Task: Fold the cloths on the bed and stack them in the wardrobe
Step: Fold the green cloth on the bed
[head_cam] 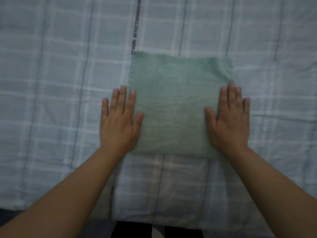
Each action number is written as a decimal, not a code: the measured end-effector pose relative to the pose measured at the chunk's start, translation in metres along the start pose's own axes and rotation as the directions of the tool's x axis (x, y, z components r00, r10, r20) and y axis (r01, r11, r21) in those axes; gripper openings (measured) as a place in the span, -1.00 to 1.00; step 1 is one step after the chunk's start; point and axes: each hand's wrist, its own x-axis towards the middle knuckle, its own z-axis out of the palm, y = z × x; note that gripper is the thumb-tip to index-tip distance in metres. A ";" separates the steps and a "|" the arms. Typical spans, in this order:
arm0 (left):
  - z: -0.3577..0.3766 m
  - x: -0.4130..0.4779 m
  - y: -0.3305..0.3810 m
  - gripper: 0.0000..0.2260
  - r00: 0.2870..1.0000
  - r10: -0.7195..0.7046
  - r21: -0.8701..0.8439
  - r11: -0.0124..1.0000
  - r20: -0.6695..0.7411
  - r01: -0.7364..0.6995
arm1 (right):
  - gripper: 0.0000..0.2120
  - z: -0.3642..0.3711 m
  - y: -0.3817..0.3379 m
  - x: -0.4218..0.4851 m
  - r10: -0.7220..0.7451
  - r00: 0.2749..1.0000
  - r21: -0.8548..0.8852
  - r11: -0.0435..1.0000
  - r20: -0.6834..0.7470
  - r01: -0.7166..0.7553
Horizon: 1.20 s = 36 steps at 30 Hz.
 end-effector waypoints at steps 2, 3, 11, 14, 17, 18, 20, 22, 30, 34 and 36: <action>-0.007 -0.002 0.004 -0.41 0.996 -0.076 -0.037 0.997 -0.047 0.075 | -0.34 -0.007 -0.002 -0.001 0.042 0.998 0.013 0.999 -0.051 -0.042; -0.013 -0.002 0.009 -0.41 0.992 -0.089 -0.067 0.994 -0.084 0.084 | -0.36 -0.009 -0.011 -0.001 0.046 0.995 0.037 0.998 -0.087 -0.043; 0.014 -0.023 0.073 -0.46 0.991 0.106 -0.149 0.982 -0.080 -0.117 | -0.39 0.022 -0.078 -0.041 -0.212 0.976 0.129 0.968 -0.041 0.215; 0.015 -0.035 0.038 -0.43 0.988 0.153 -0.063 0.986 -0.012 -0.153 | -0.35 0.017 -0.039 -0.040 -0.183 0.983 0.067 0.981 -0.032 0.185; 0.001 -0.036 0.011 -0.42 0.990 0.139 -0.016 0.990 0.007 -0.139 | -0.34 0.005 -0.005 -0.035 -0.099 0.995 0.006 0.995 -0.027 0.099; -0.004 -0.033 0.007 -0.43 0.994 0.106 -0.021 0.994 0.002 -0.106 | -0.36 0.001 0.001 -0.030 -0.057 0.998 0.016 0.998 -0.033 0.058; -0.014 -0.017 0.009 -0.45 0.997 0.066 -0.064 0.996 -0.040 -0.068 | -0.39 -0.007 0.000 -0.013 0.014 0.996 0.077 0.997 -0.083 -0.008; -0.021 0.010 0.027 -0.48 0.985 0.135 -0.114 0.983 -0.111 -0.147 | -0.42 -0.013 -0.020 0.011 0.007 0.987 0.149 0.989 -0.158 0.017; -0.002 0.104 0.080 -0.43 0.988 0.153 -0.199 0.967 -0.031 -0.156 | -0.40 0.005 -0.087 0.078 -0.123 0.988 0.221 0.965 -0.092 0.141; 0.008 0.106 0.070 -0.38 0.986 0.165 -0.067 0.984 -0.002 -0.165 | -0.35 0.014 -0.071 0.077 -0.138 0.990 0.040 0.989 -0.039 0.140; 0.008 0.106 0.068 -0.37 0.991 0.136 -0.051 0.989 0.012 -0.136 | -0.32 0.012 -0.065 0.077 -0.111 0.993 0.011 0.994 -0.029 0.111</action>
